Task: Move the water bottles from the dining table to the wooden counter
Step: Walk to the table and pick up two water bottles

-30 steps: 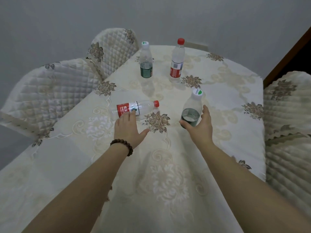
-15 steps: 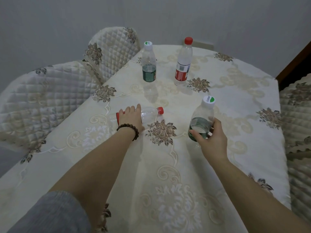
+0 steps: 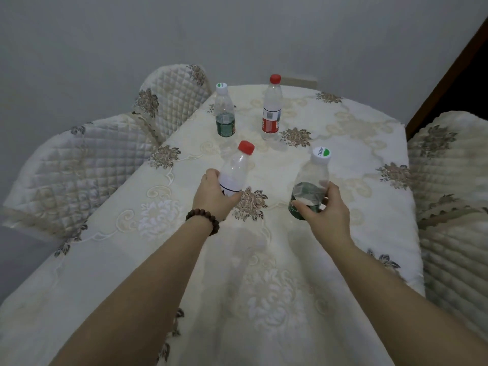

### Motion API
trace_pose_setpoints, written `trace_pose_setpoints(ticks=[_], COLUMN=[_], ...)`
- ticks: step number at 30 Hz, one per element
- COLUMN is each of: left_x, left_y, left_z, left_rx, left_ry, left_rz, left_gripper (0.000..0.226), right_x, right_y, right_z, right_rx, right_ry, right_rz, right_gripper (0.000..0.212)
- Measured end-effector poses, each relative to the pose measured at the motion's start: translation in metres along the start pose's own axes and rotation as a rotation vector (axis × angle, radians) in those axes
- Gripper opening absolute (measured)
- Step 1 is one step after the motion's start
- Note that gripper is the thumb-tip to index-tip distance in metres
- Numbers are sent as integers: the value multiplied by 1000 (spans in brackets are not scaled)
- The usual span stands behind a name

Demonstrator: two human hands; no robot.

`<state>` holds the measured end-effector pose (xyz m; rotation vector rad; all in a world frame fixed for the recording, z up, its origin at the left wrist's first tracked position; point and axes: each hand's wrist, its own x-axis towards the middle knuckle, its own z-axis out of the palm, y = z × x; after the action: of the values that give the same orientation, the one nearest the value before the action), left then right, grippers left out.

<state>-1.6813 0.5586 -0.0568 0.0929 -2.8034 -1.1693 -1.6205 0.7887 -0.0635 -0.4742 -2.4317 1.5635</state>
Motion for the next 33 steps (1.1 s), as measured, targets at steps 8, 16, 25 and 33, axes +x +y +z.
trace_pose_setpoints(ticks=[8,16,25,33], left_x=[-98,-174,-292,-469], left_y=[52,133,246,356], left_z=[-8,26,87,152], left_rx=[-173,-232,-319,-360], left_ry=[-26,-183,-411,-599], left_rz=[39,214,433,636], left_gripper=[54,56,50,53], right_x=[-79,-154,-256,-413], right_y=[-20,-13,17,84], right_z=[-66,-160,-316,-467], right_rx=[-24,-39,-81,-65], right_ry=[73,280,588,848], right_rz=[-12,30,111,244], right_gripper=[70,70,63,69])
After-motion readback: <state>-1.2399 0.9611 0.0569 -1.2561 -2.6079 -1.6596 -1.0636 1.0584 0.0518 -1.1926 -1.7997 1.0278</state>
